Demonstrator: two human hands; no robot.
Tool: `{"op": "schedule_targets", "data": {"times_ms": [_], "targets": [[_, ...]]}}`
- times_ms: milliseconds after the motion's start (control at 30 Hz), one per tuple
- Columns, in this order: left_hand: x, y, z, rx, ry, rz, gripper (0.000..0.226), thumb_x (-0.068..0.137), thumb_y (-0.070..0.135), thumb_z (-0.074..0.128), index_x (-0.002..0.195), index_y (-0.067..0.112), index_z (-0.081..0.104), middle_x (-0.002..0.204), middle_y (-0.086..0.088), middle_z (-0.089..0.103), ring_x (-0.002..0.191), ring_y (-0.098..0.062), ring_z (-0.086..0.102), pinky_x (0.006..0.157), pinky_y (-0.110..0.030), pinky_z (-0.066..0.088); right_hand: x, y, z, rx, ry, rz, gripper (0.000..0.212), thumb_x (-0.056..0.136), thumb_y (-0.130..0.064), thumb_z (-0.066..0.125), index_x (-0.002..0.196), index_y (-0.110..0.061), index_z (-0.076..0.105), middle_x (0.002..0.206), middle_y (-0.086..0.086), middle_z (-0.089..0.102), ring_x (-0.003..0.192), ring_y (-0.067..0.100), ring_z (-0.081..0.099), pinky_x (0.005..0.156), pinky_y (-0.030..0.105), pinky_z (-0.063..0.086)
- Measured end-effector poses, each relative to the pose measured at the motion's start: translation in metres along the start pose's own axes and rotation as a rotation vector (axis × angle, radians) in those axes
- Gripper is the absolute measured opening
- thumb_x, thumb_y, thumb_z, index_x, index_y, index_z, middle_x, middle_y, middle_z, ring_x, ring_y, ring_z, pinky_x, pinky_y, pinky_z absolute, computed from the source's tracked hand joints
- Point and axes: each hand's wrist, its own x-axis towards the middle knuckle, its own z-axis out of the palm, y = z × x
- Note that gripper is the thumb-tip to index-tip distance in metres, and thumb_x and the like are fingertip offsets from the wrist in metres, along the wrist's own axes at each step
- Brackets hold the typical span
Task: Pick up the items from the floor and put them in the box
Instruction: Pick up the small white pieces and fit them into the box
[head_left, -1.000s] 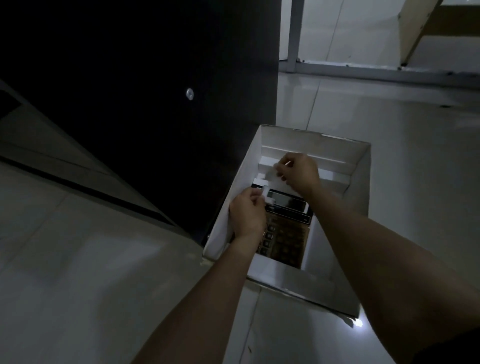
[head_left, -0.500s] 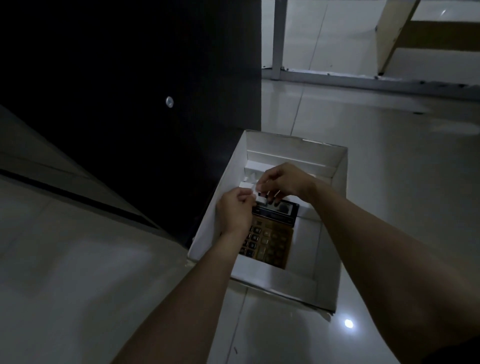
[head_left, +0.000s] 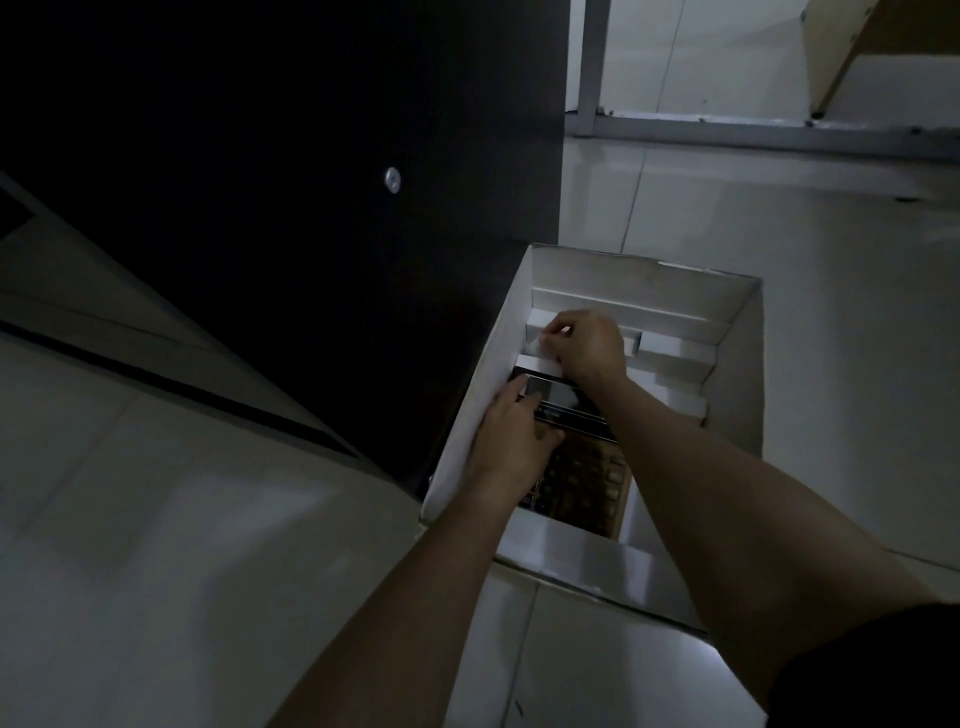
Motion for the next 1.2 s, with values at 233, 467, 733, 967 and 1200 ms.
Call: {"op": "schedule_targets", "data": {"times_ms": [233, 467, 733, 967, 1200], "targets": [[0.001, -0.004, 0.001, 0.007, -0.009, 0.001, 0.055, 0.087, 0.021, 0.063, 0.137, 0.01, 0.044, 0.156, 0.001, 0.024, 0.142, -0.017, 0.026, 0.113, -0.029, 0.025, -0.002, 0.003, -0.012, -0.105, -0.112, -0.077, 0.022, 0.089, -0.014, 0.061, 0.106, -0.008, 0.071, 0.107, 0.013, 0.071, 0.087, 0.027, 0.066, 0.081, 0.036, 0.054], [-0.012, 0.005, -0.008, -0.122, -0.017, -0.075, 0.053, 0.09, 0.026, 0.057, 0.138, 0.012, 0.041, 0.146, -0.004, 0.04, 0.131, -0.024, 0.043, 0.106, -0.034, 0.038, -0.022, 0.001, -0.039, -0.093, -0.007, -0.059, 0.027, 0.091, -0.032, 0.058, 0.108, -0.013, 0.065, 0.097, 0.012, 0.072, 0.082, 0.026, 0.066, 0.078, 0.039, 0.055], [-0.085, 0.044, -0.056, -0.277, 0.19, -0.031, 0.032, 0.093, 0.023, 0.052, 0.122, 0.012, 0.059, 0.118, -0.01, 0.066, 0.108, -0.026, 0.062, 0.091, -0.031, 0.048, -0.124, -0.037, -0.071, -0.184, 0.157, -0.035, 0.039, 0.098, -0.036, 0.04, 0.118, -0.007, 0.057, 0.115, 0.016, 0.064, 0.105, 0.03, 0.058, 0.087, 0.043, 0.05], [-0.194, 0.019, -0.117, -0.333, 0.355, -0.069, 0.02, 0.09, 0.024, 0.053, 0.093, 0.011, 0.068, 0.092, -0.014, 0.073, 0.087, -0.032, 0.067, 0.079, -0.042, 0.056, -0.26, -0.099, -0.06, -0.091, 0.435, 0.145, 0.039, 0.098, -0.029, 0.038, 0.115, 0.0, 0.058, 0.12, 0.02, 0.058, 0.114, 0.034, 0.049, 0.093, 0.041, 0.038], [-0.277, -0.121, -0.223, -0.329, 0.503, -0.251, 0.025, 0.09, 0.029, 0.051, 0.095, 0.009, 0.065, 0.092, -0.016, 0.072, 0.083, -0.035, 0.068, 0.078, -0.045, 0.057, -0.348, -0.227, 0.058, 0.064, 0.213, -0.027, 0.031, 0.097, -0.028, 0.042, 0.102, -0.002, 0.06, 0.106, 0.018, 0.062, 0.103, 0.034, 0.054, 0.087, 0.039, 0.042]]}}
